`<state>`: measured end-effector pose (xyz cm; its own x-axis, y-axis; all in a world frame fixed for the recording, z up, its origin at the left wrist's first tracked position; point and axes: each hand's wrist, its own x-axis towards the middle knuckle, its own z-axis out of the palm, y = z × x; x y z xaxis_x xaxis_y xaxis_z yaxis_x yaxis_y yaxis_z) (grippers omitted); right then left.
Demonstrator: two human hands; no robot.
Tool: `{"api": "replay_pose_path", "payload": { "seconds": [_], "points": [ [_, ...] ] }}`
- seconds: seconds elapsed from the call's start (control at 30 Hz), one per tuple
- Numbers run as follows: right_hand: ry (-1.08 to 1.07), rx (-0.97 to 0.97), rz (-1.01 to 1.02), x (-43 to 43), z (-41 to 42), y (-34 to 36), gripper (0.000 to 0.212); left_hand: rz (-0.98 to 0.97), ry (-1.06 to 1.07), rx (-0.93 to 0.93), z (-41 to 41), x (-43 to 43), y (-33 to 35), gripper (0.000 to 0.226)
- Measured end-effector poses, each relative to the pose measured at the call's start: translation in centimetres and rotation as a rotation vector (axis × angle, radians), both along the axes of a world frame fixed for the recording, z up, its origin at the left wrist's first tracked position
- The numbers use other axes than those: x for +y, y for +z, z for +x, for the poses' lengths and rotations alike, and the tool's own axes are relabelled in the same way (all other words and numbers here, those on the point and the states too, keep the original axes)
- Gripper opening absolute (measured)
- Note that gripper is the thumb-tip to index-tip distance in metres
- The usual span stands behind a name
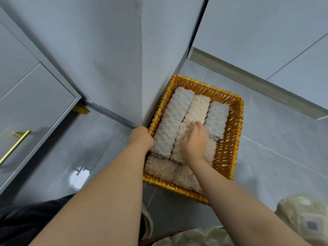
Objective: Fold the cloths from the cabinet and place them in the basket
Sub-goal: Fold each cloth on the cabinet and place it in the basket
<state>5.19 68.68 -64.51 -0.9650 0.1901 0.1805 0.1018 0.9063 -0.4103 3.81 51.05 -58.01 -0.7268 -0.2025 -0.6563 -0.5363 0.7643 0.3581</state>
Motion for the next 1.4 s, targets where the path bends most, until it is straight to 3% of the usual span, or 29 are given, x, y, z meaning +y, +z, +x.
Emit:
{"api": "replay_pose_path", "payload": {
  "seconds": [0.1,0.2,0.4,0.53,0.73,0.93,1.03,1.4],
  "points": [
    [0.243,-0.252,0.209,0.1,0.2,-1.3,0.048,0.012,-0.002,-0.002,0.0,0.0,0.1,0.011],
    [0.162,-0.535,0.236,0.4,0.6,-3.1,0.059,0.002,-0.004,-0.001,0.0,-0.1,-0.1,0.019],
    [0.162,-0.572,0.228,-0.1,0.1,-3.6,0.058,0.004,-0.014,-0.005,-0.2,-0.3,-0.6,0.031],
    [0.081,-0.482,0.116,-0.1,0.5,-2.4,0.055,-0.005,-0.059,0.034,0.0,-0.2,-0.4,0.015],
    [0.065,-0.303,-0.006,-0.8,0.5,0.8,0.051,-0.018,-0.161,0.072,-0.3,-0.7,1.3,0.028],
    [0.273,-0.108,-0.121,-3.5,0.6,5.6,0.042,0.103,-0.208,0.115,0.4,-2.8,4.6,0.037],
    [0.415,-0.015,-0.111,-5.0,0.9,8.2,0.044,0.075,-0.251,0.158,0.4,-3.7,7.7,0.019],
    [0.81,0.348,-0.123,-11.5,0.3,19.8,0.036,-0.166,-0.209,0.463,1.7,-10.9,19.8,0.032]
  ]
}}
